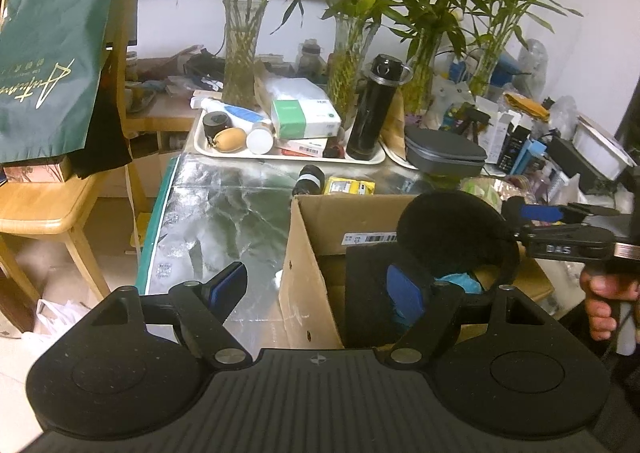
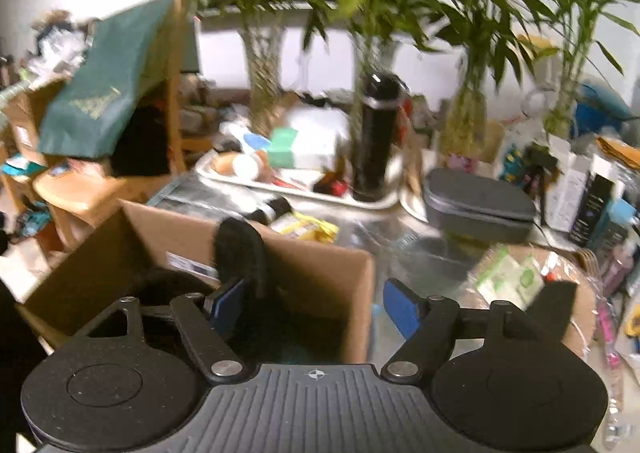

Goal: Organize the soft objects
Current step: 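Carry packet and cushion over the box and open both tools to drop them, then move both tools away from the box back toward the table items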

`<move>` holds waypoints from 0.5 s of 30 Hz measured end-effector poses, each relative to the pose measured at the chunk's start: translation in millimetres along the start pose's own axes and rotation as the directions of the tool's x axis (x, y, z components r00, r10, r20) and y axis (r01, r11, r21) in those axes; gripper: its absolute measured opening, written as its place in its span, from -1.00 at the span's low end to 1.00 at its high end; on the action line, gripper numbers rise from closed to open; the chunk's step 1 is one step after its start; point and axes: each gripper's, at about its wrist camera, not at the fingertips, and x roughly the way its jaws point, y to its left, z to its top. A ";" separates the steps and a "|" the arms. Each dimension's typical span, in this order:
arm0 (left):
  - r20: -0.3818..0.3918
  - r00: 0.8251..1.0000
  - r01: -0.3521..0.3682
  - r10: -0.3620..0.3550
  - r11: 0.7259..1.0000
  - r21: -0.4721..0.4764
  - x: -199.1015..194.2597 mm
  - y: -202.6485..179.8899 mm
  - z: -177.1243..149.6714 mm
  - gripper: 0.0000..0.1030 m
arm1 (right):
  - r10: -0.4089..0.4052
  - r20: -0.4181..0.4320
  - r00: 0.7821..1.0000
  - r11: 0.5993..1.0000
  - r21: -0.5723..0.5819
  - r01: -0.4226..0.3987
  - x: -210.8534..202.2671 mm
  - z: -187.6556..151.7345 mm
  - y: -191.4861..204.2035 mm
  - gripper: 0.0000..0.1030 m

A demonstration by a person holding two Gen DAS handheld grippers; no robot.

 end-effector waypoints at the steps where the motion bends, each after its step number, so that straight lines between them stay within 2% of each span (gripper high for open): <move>1: -0.002 1.000 -0.001 0.001 1.000 0.003 0.6 -0.3 -0.2 0.50 | -0.018 -0.014 1.000 1.000 0.008 0.018 4.3 -1.8 -3.9 0.45; 5: -0.015 1.000 -0.009 0.009 1.000 0.011 6.0 0.7 -0.7 0.50 | -0.067 -0.085 0.994 0.996 0.057 0.072 18.1 -11.5 -18.9 0.45; 8: -0.027 1.000 -0.016 0.016 1.000 0.010 11.1 3.1 -0.5 0.50 | -0.069 -0.120 0.990 0.996 0.046 0.075 23.4 -16.1 -21.0 0.45; 11: -0.027 0.999 -0.017 0.017 1.000 0.002 14.0 6.5 1.2 0.50 | -0.014 -0.077 0.997 0.998 0.066 0.019 16.3 -17.7 -23.4 0.48; 15: -0.024 0.999 -0.023 0.023 1.000 -0.010 18.5 10.2 3.9 0.50 | 0.049 -0.020 0.999 0.992 0.114 -0.046 11.6 -13.9 -28.4 0.64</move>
